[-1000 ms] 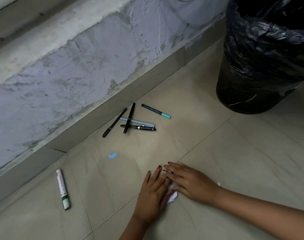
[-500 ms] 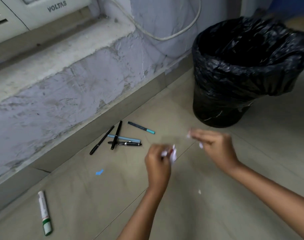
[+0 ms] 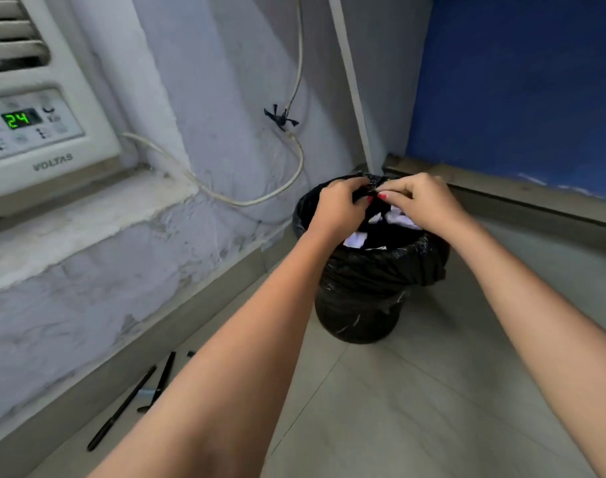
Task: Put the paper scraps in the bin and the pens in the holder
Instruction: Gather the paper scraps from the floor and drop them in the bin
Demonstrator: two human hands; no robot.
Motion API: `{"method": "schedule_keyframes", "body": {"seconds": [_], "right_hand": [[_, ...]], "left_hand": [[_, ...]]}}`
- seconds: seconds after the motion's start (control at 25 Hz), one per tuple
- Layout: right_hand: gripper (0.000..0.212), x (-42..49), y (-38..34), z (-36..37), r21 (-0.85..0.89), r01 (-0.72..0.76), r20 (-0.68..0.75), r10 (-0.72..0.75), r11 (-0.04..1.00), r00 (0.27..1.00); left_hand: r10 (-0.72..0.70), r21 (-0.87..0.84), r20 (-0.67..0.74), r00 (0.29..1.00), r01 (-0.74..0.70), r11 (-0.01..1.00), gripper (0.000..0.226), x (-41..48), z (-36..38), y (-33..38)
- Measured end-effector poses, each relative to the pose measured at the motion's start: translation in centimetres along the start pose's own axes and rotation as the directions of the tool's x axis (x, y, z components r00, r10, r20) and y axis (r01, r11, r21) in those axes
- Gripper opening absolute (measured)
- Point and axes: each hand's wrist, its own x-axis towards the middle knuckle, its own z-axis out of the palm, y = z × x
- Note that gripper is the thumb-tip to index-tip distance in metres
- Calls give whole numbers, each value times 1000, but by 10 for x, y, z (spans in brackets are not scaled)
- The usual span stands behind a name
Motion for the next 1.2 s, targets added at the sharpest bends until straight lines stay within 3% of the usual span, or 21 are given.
{"method": "schedule_keyframes", "body": {"seconds": [0.08, 0.16, 0.24, 0.32, 0.4, 0.44, 0.64, 1.0, 1.12, 1.2], "right_hand": [[12, -22, -8, -3, -9, 88, -203, -88, 996, 975], [10, -65, -18, 12, -26, 274, -390, -263, 961, 883], [15, -133, -21, 47, -19, 402, -263, -393, 915, 881], [24, -203, 0, 93, -51, 476, 120, -468, 878, 875], [35, -260, 34, 131, -83, 478, 536, -365, 875, 761], [41, -280, 49, 142, -107, 453, 648, -283, 885, 707], [53, -306, 78, 165, -158, 373, 711, -157, 914, 686], [51, -299, 74, 167, -185, 328, 722, -98, 926, 685], [51, -298, 72, 165, -225, 315, 736, -51, 922, 675], [50, -297, 63, 163, -252, 334, 759, -28, 908, 650]], "left_hand": [[27, -96, -144, 989, -41, 995, 26, -19, -10, -1], [-18, -208, -373, 928, -65, 976, 21, -61, -9, -16], [-146, -263, -430, 891, 31, 964, 23, -133, 12, -44], [-284, -205, -253, 925, 236, 950, 36, -220, 45, -79], [-374, 0, 0, 928, 374, 928, 48, -300, 77, -111], [-386, 95, 76, 920, 378, 921, 49, -328, 87, -122], [-374, 326, 190, 908, 301, 896, 47, -357, 98, -129], [-450, 379, 351, 821, 315, 870, 54, -347, 93, -130], [-472, 311, 527, 707, 356, 881, 62, -335, 77, -126], [-466, 249, 686, 560, 421, 872, 69, -314, 40, -120]]}}
